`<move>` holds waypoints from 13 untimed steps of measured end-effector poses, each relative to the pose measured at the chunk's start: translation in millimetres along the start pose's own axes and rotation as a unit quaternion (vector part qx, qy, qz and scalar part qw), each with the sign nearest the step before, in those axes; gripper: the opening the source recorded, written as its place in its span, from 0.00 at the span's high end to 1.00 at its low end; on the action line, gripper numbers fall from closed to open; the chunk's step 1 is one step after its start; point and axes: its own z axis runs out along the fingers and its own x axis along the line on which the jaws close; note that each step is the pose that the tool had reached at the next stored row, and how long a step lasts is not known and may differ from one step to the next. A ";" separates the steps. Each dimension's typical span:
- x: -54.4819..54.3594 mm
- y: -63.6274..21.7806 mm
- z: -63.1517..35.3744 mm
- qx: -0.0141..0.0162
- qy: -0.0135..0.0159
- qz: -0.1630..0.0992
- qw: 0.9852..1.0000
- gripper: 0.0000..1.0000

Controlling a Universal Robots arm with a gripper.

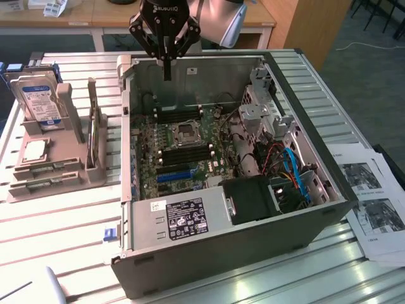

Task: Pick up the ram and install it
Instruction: 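Reach for the ram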

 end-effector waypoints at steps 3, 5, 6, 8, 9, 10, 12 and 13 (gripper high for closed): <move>6.9 -0.5 0.2 0.000 0.000 0.000 1.000 0.90; 10.7 -0.8 0.3 0.000 0.000 0.000 1.000 0.90; 12.3 -0.9 0.4 0.000 0.000 0.000 1.000 0.90; 16.0 -1.2 0.5 0.000 0.000 0.000 1.000 0.90; 18.5 -1.4 0.5 0.000 0.000 0.000 1.000 0.90; 21.0 -1.6 0.6 0.000 0.000 0.000 1.000 0.90; 26.2 -2.0 0.7 0.000 0.000 0.000 1.000 0.90; 28.9 -2.2 0.7 0.000 0.000 0.000 1.000 0.90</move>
